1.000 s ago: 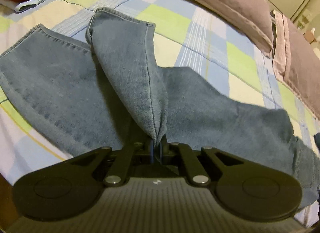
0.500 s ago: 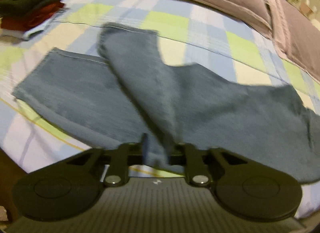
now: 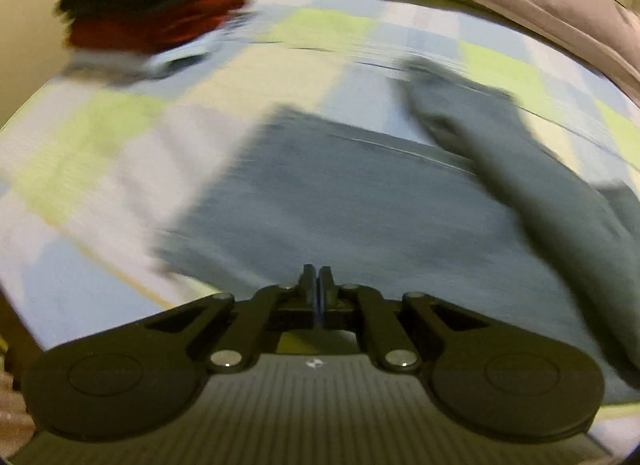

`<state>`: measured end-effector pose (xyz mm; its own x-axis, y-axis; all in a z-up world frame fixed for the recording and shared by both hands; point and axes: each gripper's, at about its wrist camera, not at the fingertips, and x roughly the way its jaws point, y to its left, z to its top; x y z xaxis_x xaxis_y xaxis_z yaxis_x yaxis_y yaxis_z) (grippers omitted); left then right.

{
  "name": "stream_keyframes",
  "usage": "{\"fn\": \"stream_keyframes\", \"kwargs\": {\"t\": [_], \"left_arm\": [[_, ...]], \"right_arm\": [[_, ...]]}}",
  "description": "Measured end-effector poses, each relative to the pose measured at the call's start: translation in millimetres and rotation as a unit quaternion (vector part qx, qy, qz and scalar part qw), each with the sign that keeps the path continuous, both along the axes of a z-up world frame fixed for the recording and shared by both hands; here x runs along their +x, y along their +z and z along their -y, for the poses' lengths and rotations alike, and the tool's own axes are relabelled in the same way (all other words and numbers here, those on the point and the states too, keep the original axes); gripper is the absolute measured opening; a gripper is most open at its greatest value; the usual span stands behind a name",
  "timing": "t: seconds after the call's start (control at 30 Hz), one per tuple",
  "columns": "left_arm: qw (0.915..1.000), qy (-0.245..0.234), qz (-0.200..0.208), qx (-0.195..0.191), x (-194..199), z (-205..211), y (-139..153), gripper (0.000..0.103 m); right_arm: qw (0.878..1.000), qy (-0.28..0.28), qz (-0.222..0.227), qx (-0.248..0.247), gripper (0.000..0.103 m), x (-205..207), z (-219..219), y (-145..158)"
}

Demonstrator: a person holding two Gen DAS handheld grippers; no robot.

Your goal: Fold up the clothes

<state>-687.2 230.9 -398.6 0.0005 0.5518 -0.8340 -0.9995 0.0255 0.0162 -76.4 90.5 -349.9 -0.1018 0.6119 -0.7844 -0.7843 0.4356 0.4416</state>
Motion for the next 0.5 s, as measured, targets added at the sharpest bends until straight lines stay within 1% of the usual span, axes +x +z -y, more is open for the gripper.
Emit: {"fn": "stream_keyframes", "kwargs": {"t": [0.07, 0.13, 0.2, 0.23, 0.3, 0.4, 0.47, 0.5], "left_arm": [[0.9997, 0.023, 0.004, -0.004, -30.6, -12.0, 4.9, 0.003], [0.9995, 0.03, 0.012, -0.005, -45.4, -20.5, 16.7, 0.003], [0.9991, 0.036, 0.021, -0.006, -59.2, -28.6, 29.0, 0.005], [0.9985, 0.04, 0.038, -0.003, -66.9, -30.8, 35.2, 0.005], [0.9941, 0.057, 0.093, -0.004, -84.7, -32.3, 47.0, 0.005], [0.988, 0.078, 0.133, -0.013, -100.6, -29.4, 55.1, 0.005], [0.9845, 0.088, 0.151, -0.018, -108.4, -26.7, 57.4, 0.005], [0.9822, 0.093, 0.162, -0.021, -112.7, -27.1, 58.0, 0.005]], "right_arm": [[1.0, 0.012, -0.016, 0.013, 0.05, -26.3, -28.1, -2.5], [0.999, 0.027, -0.039, 0.027, 0.05, -56.6, -55.4, -5.9], [0.996, 0.042, -0.065, 0.041, 0.05, -83.6, -84.9, -8.5], [0.994, 0.051, -0.081, 0.045, 0.05, -96.8, -101.0, -11.7], [0.99, 0.063, -0.123, 0.042, 0.05, -122.5, -129.2, -22.8], [0.978, 0.066, -0.193, 0.034, 0.05, -154.2, -163.7, -46.2], [0.974, 0.069, -0.212, 0.026, 0.05, -172.1, -181.8, -60.4], [0.975, 0.073, -0.21, 0.019, 0.05, -178.6, -189.9, -66.7]]}}
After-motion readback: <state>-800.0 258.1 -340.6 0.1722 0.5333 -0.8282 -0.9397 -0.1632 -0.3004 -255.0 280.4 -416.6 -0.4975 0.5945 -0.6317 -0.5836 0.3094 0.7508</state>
